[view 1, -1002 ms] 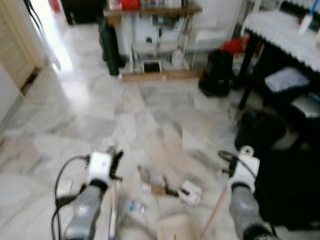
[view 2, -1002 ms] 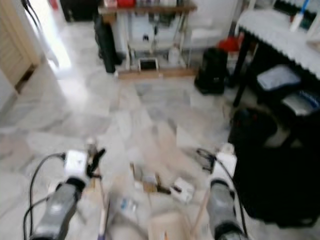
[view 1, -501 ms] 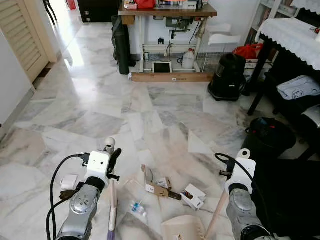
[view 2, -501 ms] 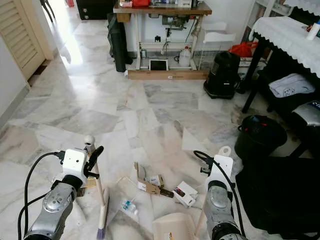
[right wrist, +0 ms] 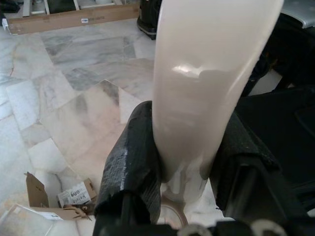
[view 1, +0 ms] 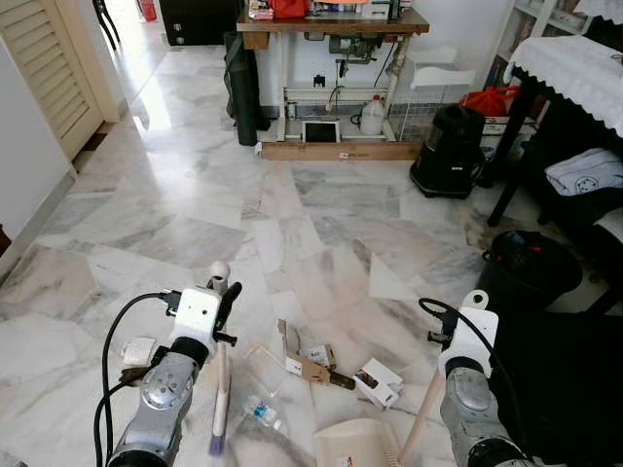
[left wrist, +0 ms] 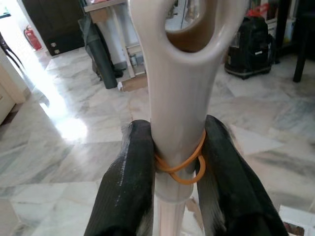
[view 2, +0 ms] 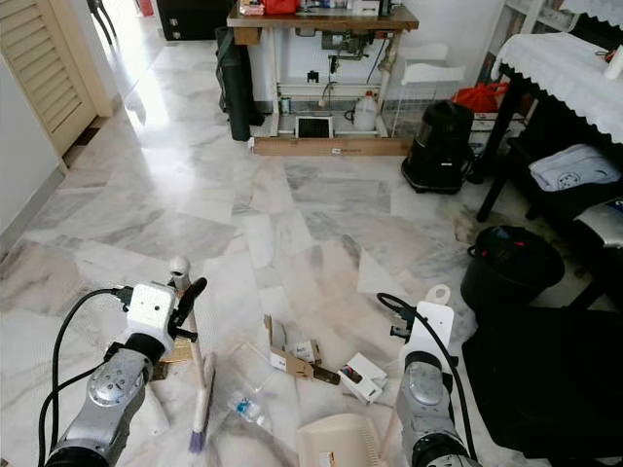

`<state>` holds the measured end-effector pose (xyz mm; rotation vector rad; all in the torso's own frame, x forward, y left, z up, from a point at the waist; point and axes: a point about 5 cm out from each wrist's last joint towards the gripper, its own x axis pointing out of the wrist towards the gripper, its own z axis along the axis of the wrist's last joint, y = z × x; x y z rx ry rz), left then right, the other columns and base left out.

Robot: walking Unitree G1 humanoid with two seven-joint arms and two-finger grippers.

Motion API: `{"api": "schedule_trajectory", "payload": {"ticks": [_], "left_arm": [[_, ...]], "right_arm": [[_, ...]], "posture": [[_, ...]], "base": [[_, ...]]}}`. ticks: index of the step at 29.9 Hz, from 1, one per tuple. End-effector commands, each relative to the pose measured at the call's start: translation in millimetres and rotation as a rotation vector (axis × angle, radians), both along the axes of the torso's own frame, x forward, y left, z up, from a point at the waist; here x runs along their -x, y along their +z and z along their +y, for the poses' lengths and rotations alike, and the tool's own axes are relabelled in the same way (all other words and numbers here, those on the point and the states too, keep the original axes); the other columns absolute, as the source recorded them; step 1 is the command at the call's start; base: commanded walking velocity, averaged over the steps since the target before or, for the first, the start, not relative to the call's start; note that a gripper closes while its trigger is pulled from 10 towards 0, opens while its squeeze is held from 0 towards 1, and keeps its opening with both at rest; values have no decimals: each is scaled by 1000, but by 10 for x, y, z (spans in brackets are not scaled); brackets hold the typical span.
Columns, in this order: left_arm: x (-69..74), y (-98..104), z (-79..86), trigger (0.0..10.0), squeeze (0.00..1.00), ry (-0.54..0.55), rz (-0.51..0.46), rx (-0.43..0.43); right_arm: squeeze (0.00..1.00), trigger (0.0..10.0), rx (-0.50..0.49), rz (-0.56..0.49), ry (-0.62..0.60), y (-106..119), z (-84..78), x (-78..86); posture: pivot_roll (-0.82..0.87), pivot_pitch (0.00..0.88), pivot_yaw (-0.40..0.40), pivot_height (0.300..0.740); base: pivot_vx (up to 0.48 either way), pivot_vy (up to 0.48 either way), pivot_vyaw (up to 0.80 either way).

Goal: Sweep floor

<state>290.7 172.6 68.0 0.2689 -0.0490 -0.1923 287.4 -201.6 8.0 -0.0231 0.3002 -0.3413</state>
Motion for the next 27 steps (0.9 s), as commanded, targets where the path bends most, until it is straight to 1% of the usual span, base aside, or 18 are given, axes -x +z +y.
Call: {"api": "schedule_trajectory", "payload": {"ticks": [1,7,10,17,23,25,27], "left_arm": [[-52,82,24,10000,0,-5,-47,-50],[-52,36,25,10000,0,-8,-33,-67],[-46,-15,-7,10000,0,-18,-11,-61],[-70,-54,-49,10000,0,-22,-3,-45],[-117,-12,-60,10000,0,-9,-26,-42],[-140,32,-66,10000,0,-4,-57,-46],[-144,41,-70,10000,0,-4,-64,-44]], "right_arm": [[0,10000,-9,10,-9,-20,7,15],[0,10000,-12,12,-3,-21,21,11],[0,10000,-15,14,0,-23,24,10],[0,10000,-28,16,4,-29,33,12],[0,10000,-33,6,4,-20,39,5],[0,10000,-36,4,3,-20,42,7],[0,10000,-36,4,4,-20,43,7]], "posture": [[46,0,-4,740],[44,0,-5,740],[40,0,-4,740],[36,0,-7,740],[34,0,-7,740],[34,0,-8,740],[33,0,-8,740]], "base": [[0,0,0],[0,0,0],[0,0,0],[0,0,0],[0,0,0],[0,0,0],[0,0,0]]}}
